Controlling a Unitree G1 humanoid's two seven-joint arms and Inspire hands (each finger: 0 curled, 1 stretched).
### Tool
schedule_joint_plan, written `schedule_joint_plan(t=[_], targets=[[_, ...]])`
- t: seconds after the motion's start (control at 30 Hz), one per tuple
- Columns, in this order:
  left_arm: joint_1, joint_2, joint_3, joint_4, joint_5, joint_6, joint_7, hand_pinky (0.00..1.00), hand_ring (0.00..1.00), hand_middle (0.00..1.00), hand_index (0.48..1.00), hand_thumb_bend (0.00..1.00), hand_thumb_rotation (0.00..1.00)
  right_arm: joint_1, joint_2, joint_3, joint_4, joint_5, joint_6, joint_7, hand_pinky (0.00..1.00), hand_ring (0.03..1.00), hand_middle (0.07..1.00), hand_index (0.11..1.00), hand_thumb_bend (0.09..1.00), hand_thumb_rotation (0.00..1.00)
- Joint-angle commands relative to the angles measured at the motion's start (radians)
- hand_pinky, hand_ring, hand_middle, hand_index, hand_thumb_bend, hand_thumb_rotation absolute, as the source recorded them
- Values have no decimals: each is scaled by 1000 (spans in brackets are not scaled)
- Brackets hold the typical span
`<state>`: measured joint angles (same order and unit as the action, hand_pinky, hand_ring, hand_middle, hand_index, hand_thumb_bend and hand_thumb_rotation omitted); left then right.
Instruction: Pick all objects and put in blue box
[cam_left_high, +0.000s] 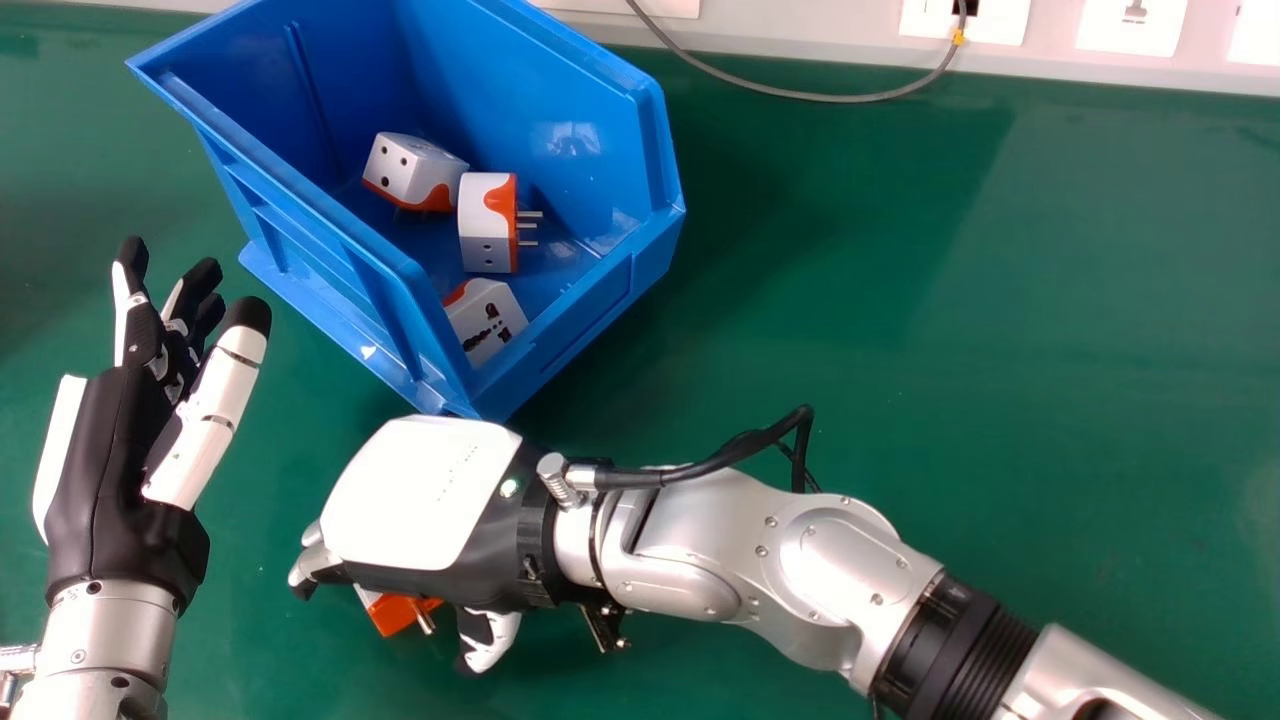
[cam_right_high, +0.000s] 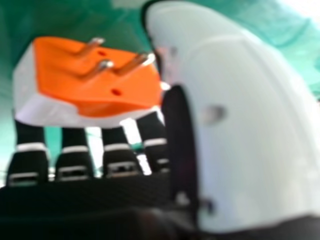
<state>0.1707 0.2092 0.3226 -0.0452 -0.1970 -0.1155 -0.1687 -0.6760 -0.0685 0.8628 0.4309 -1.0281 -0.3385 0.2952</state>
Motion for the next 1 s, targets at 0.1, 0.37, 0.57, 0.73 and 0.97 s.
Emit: schedule_joint_plan(t=[0.1,0.37,0.57,0.73,0.97], targets=[[-7,-4,1,-26,2,-22,11,955,972,962,961,439,551,2,12,-7,3,17,-4,-64,653,801,819,771,499,0],[-1,-1,-3,-44,4,-11,15,957,973,961,961,439,545,-9,17,16,56,-26,0,-191,482,654,697,632,473,0],[-6,-1,-2,-29,1,-22,13,961,973,962,962,427,531,-19,20,12,82,-18,-20,-223,166,247,284,524,503,78],[-8,-2,2,-24,-9,-21,10,963,973,962,962,432,533,-20,24,9,100,-17,-31,-261,100,157,198,498,510,96],[-6,2,-1,-31,-4,-21,8,964,973,963,961,441,529,-23,23,9,114,-15,-44,-286,64,101,153,479,514,107]])
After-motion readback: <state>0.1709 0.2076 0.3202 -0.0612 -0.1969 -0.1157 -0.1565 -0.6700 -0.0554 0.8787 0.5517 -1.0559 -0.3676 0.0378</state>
